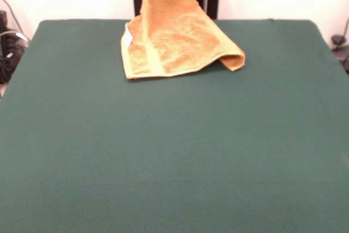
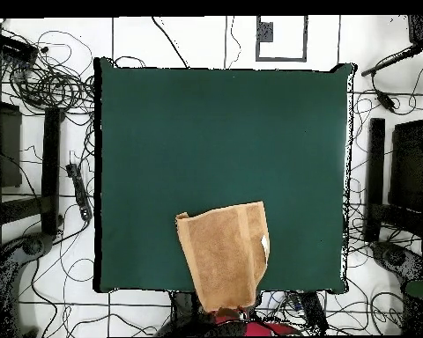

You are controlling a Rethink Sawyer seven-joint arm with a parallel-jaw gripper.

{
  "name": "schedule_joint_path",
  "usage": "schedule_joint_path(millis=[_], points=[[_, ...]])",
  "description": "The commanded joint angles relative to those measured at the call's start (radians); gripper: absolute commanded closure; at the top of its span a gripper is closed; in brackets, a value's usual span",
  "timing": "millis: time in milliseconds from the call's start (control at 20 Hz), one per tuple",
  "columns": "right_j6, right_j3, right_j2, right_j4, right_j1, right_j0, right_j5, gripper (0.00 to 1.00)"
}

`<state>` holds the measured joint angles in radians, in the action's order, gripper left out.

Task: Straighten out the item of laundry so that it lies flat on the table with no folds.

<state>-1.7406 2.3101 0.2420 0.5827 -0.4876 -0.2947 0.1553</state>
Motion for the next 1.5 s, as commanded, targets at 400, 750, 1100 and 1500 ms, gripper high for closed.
schedule_joint_path(millis=[400, 750, 1100, 1500], points=[[-0.102, -0.141, -0.213, -0.137, -0.154, 0.015, -0.270, 0.00], [-0.099, -0.157, -0.220, -0.165, -0.182, 0.035, -0.333, 0.00], [-0.083, -0.204, -0.249, -0.177, -0.179, 0.035, -0.369, 0.00], [-0.104, -0.240, -0.252, -0.191, -0.159, 0.045, -0.376, 0.00]])
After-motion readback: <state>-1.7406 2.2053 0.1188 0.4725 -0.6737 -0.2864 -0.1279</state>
